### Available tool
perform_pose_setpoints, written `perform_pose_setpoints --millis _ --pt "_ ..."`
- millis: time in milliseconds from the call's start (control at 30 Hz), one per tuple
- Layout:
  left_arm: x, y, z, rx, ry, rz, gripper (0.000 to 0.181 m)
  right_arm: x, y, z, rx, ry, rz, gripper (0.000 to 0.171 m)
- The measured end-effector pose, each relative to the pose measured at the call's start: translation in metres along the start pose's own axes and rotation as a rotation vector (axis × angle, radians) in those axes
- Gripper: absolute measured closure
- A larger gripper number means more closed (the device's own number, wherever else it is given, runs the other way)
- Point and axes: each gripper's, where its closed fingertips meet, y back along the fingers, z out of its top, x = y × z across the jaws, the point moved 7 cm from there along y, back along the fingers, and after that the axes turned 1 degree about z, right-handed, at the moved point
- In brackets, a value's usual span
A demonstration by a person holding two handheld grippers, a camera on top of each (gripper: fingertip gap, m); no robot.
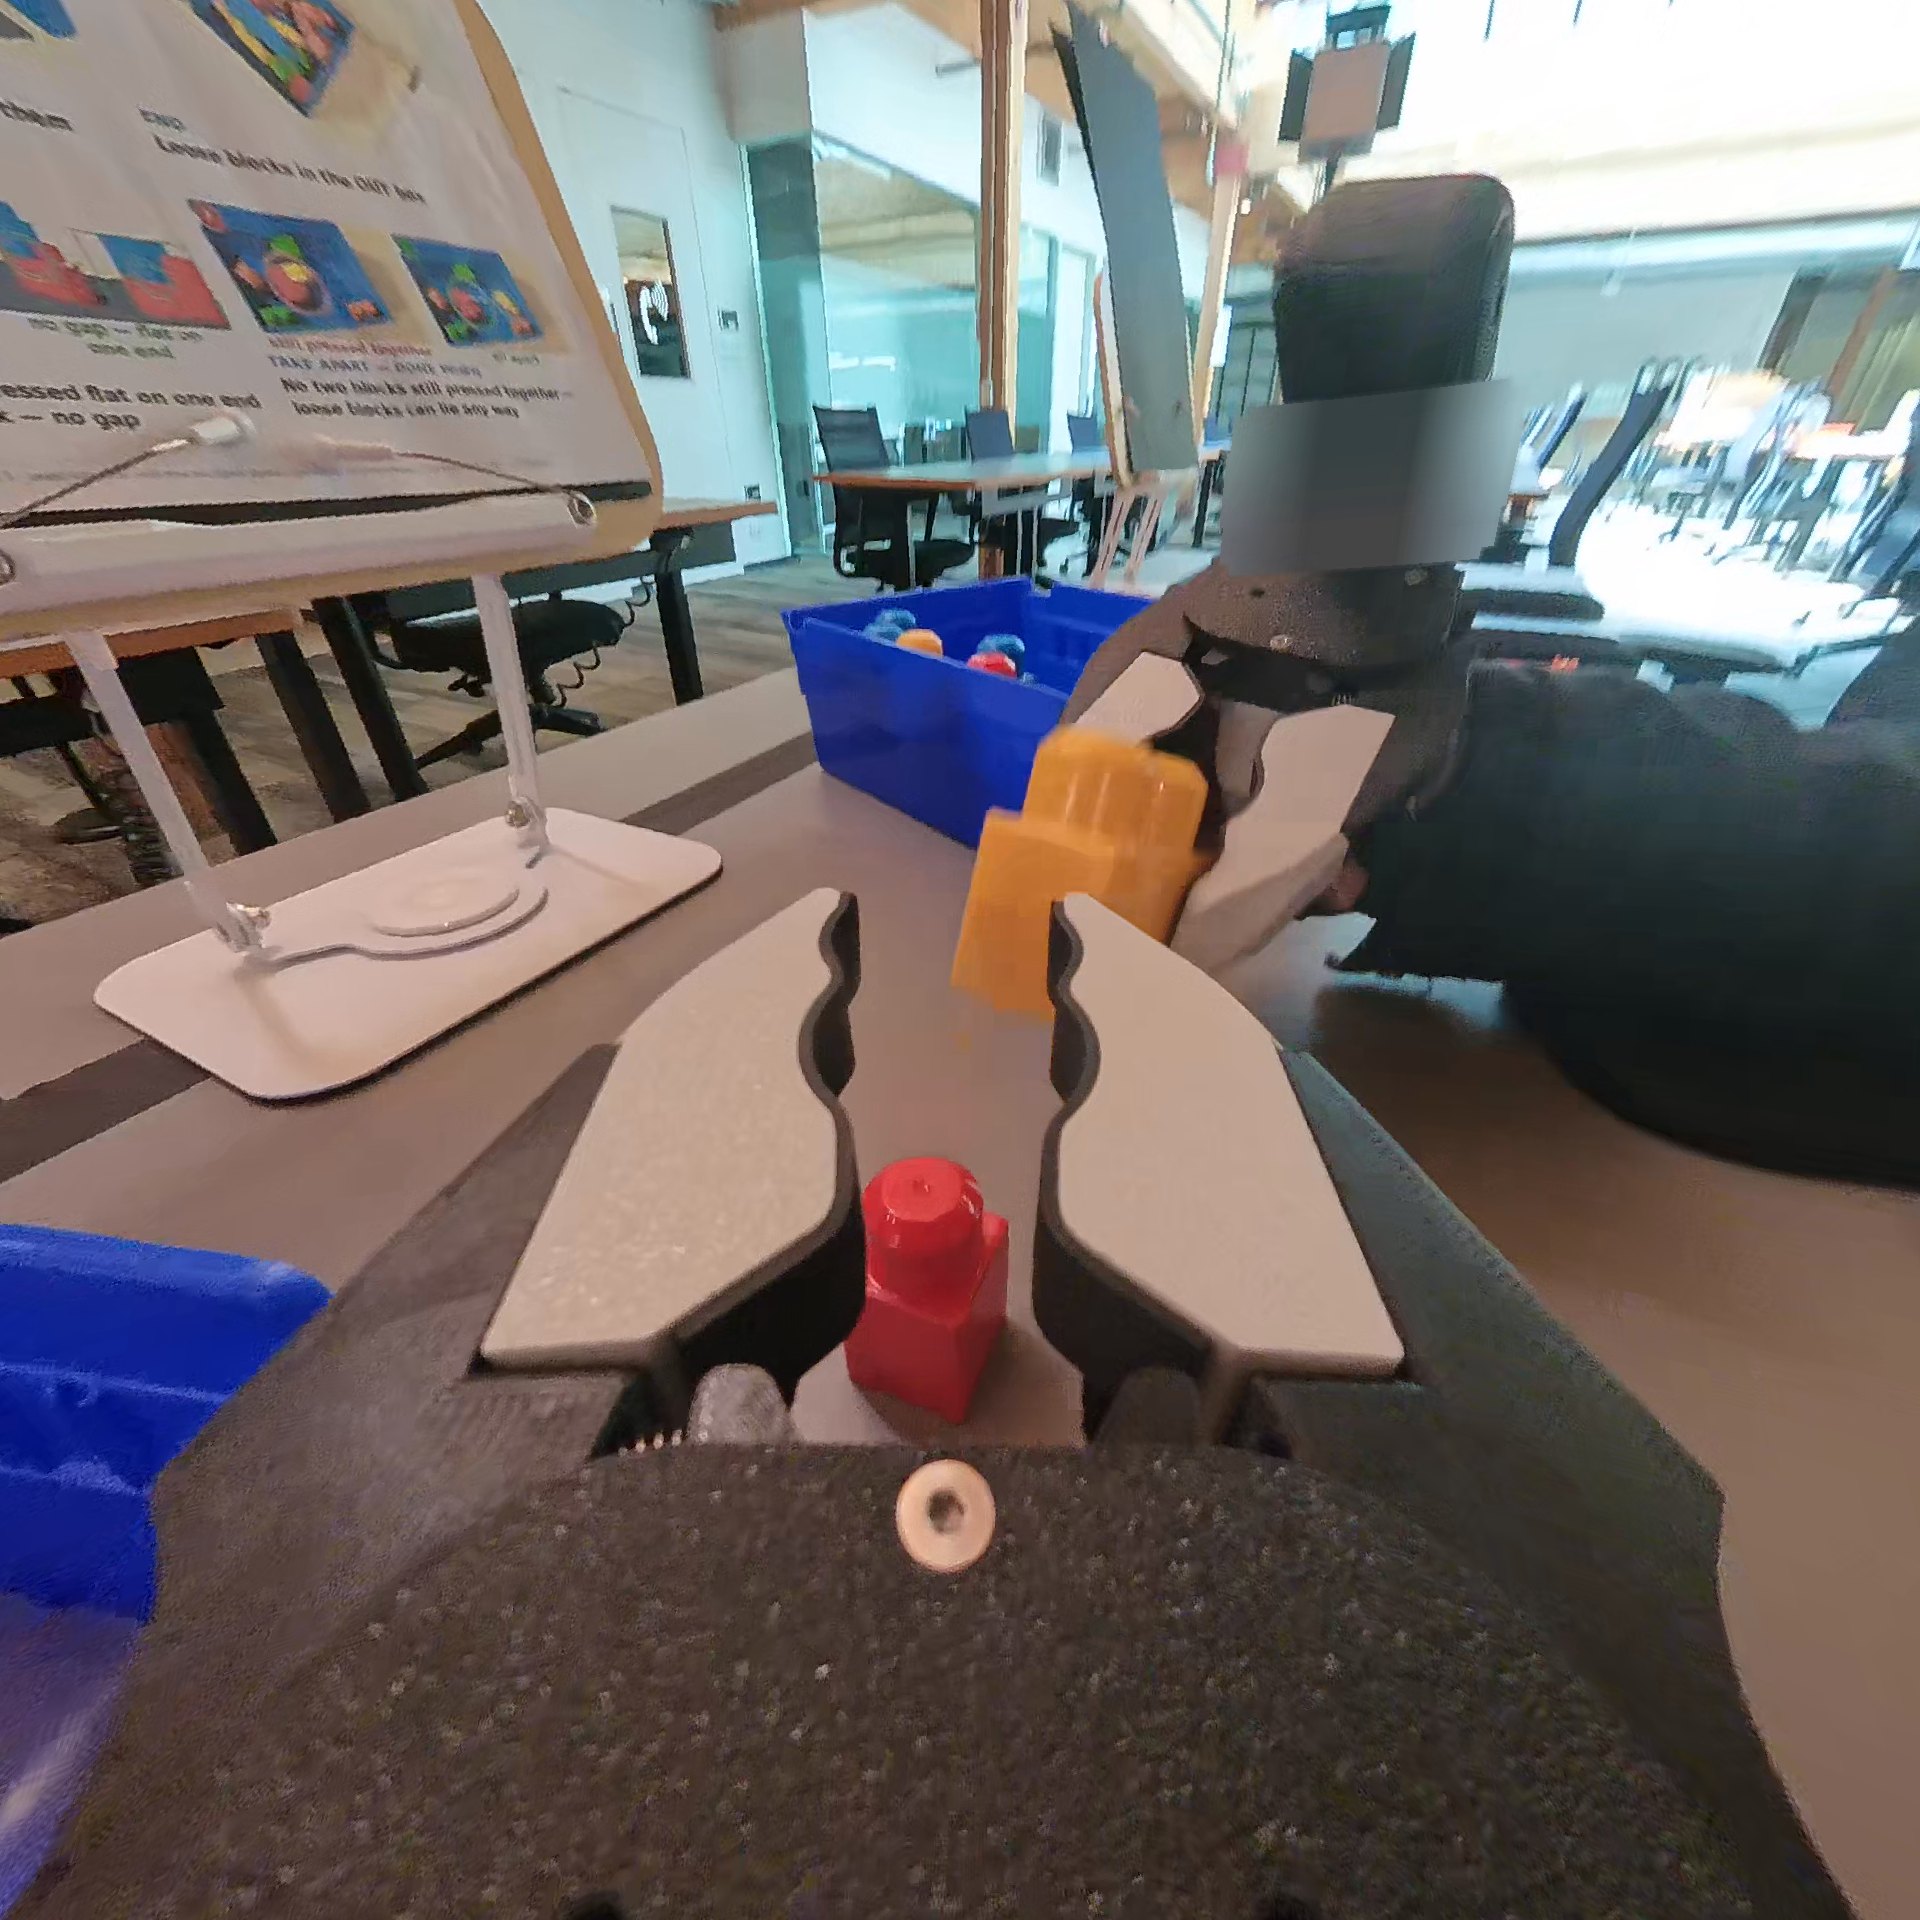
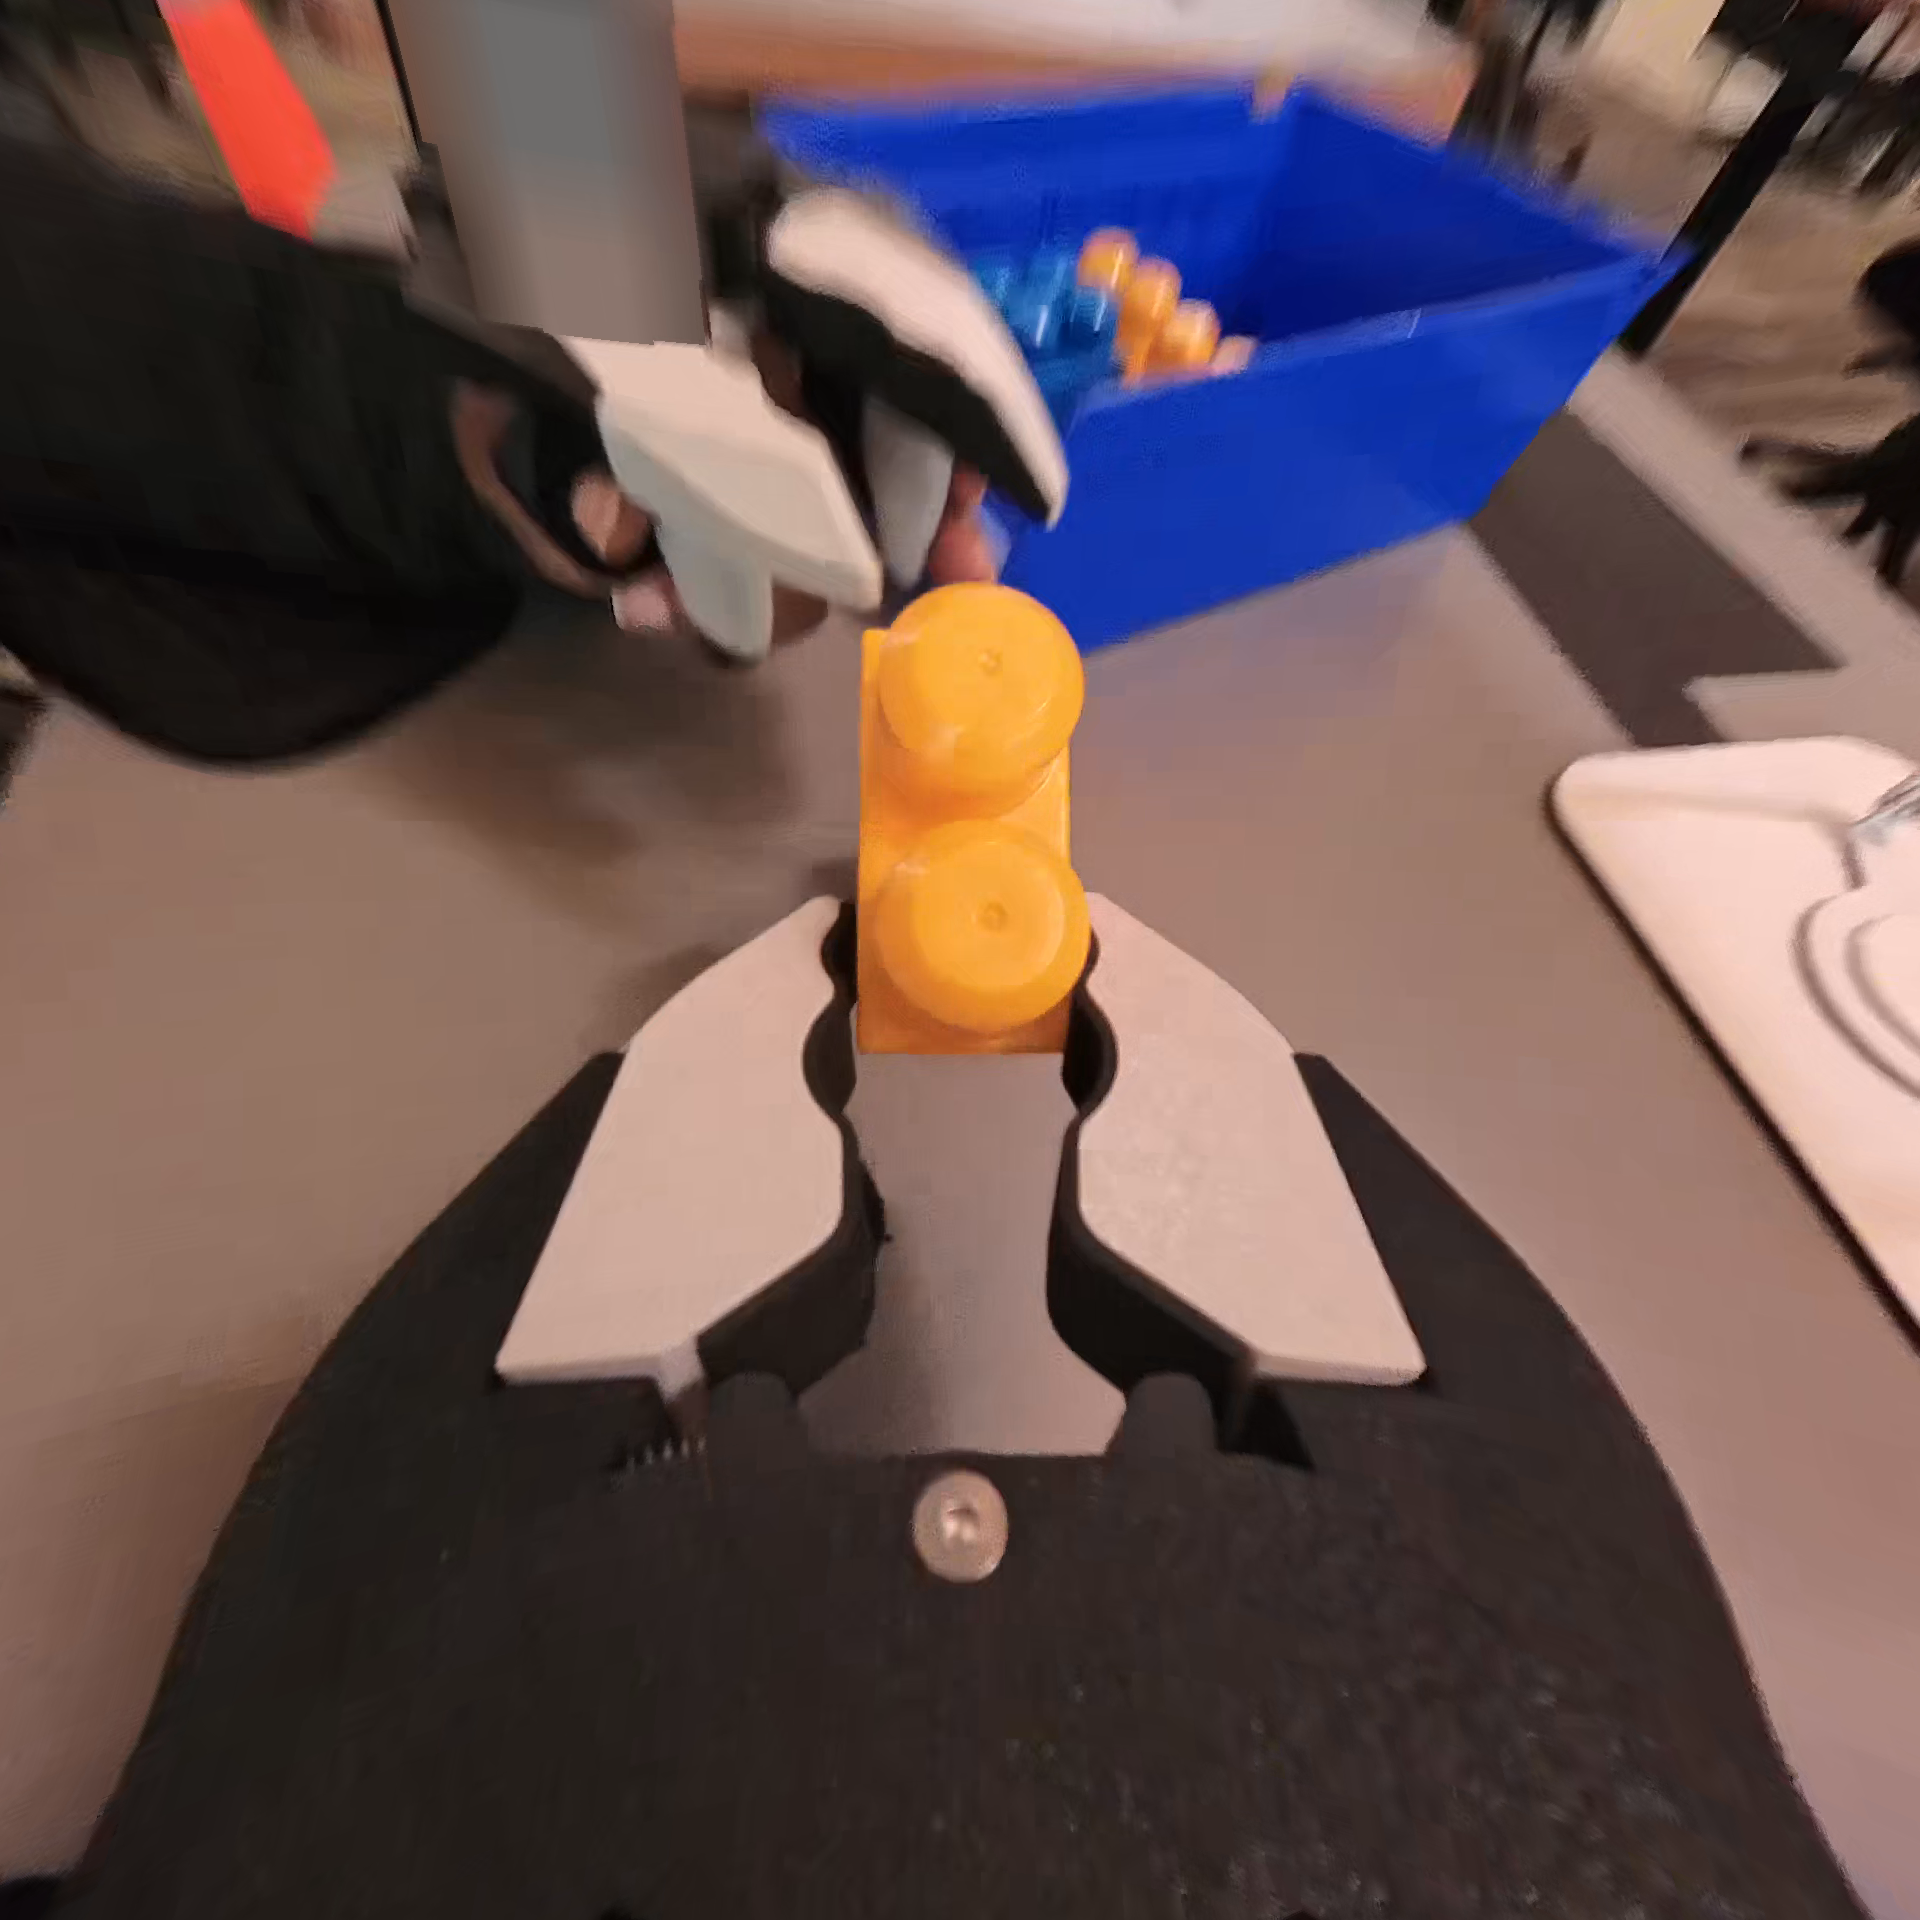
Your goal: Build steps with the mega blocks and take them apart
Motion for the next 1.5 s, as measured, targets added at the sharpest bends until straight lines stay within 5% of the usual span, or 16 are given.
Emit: perform_pose_setpoints --millis 33,233,367,667,1500 --pt "0.001 0.001 0.001 -0.015 0.011 -0.002 0.147 -0.003 0.007 0.006 -0.090 -0.022 -0.006 0.134" --pt "-0.002 0.003 0.006 -0.064 0.046 -0.040 0.145 -0.014 0.051 0.036 -0.652 -0.198 0.064 0.134" --pt "-0.007 0.004 0.011 -0.107 0.081 -0.084 0.142 -0.016 0.060 0.037 -0.789 -0.263 0.111 0.134" --pt "-0.023 0.005 0.030 -0.258 0.188 -0.171 0.141 0.001 0.028 0.041 -0.766 -0.292 0.220 0.134" --pt "-0.035 0.002 0.032 -0.316 0.198 -0.200 0.143 0.034 -0.022 0.038 -0.575 -0.235 0.281 0.134"
